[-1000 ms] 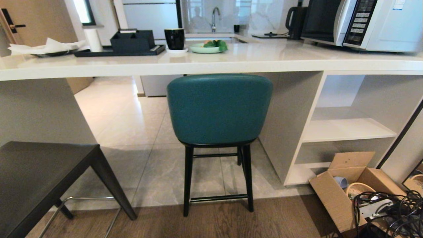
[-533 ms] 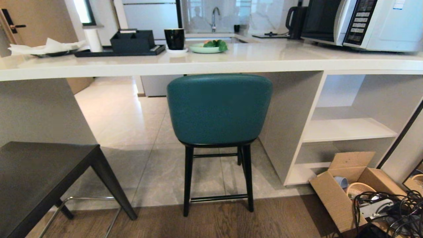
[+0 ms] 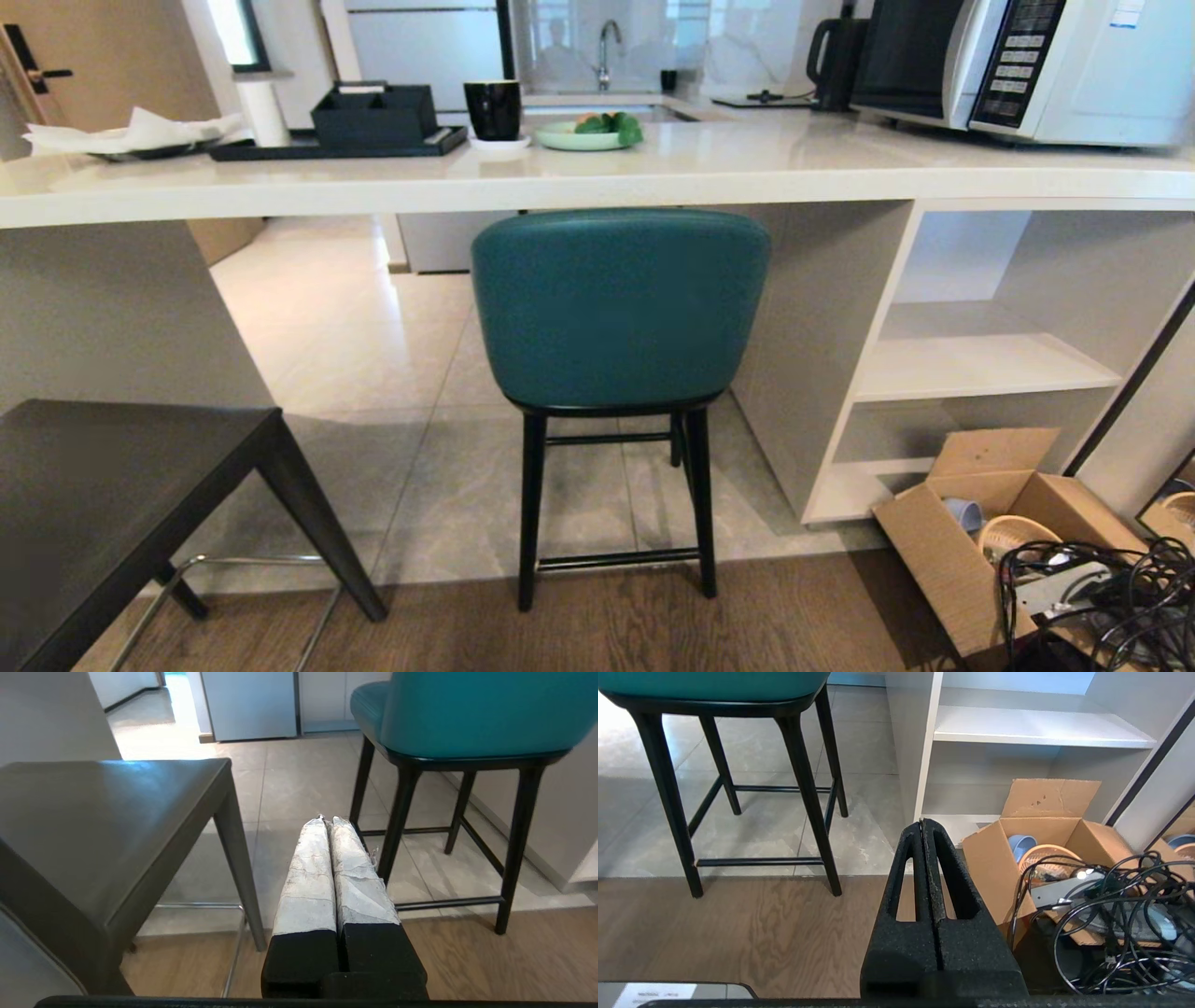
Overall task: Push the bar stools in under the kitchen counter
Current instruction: Push the gray chair back under the dining table
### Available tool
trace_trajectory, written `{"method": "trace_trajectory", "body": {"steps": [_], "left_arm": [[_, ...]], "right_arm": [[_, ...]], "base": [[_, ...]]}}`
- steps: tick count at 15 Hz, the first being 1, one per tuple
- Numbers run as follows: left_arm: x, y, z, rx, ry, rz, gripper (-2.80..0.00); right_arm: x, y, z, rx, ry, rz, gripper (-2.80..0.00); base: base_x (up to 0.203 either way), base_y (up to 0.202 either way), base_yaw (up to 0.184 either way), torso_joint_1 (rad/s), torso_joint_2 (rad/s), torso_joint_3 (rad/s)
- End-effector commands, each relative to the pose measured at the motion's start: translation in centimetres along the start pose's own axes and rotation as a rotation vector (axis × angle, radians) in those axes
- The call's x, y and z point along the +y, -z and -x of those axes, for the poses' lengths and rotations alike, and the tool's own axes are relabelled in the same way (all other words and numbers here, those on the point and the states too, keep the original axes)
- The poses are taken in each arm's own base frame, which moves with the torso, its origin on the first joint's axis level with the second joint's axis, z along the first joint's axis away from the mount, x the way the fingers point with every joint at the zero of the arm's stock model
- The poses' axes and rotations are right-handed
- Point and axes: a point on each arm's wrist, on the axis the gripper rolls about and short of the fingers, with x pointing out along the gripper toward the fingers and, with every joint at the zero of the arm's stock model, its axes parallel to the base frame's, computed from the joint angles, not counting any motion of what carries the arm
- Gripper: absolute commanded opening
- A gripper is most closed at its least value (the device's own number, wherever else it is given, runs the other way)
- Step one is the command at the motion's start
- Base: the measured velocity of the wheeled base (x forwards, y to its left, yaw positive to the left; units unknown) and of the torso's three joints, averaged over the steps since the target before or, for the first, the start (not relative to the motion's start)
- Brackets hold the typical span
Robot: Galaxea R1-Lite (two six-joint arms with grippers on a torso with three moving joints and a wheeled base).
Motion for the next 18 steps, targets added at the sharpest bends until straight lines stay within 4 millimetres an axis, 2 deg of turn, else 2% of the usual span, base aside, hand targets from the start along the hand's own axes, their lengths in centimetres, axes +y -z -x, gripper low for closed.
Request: {"method": "trace_trajectory", "body": {"steps": [1,6,18], "left_arm": [[-0.05,1.13,-0.21,0.041,0.000,0.001,-2.80],[-0.05,1.16,-0.21,0.044,-0.001,-0.005,-2.80],[-0.04,1.13,-0.22,0.043,-0.003,0.001,-2.80]], "right_arm": [[0.01,0.08,-0.03,0.005,-0.001,-0.002,-2.80],[0.01,0.08,-0.03,0.005,-0.001,-0.002,-2.80],[0.00,0.08,-0.03,0.006,0.001,-0.003,-2.80]], "base": [[0.000,0.000,0.000,0.000,0.00,0.000],[-0.025,0.000,0.000,0.002,0.00,-0.001],[-0.196,0.000,-0.001,0.002,0.00,0.002]]}}
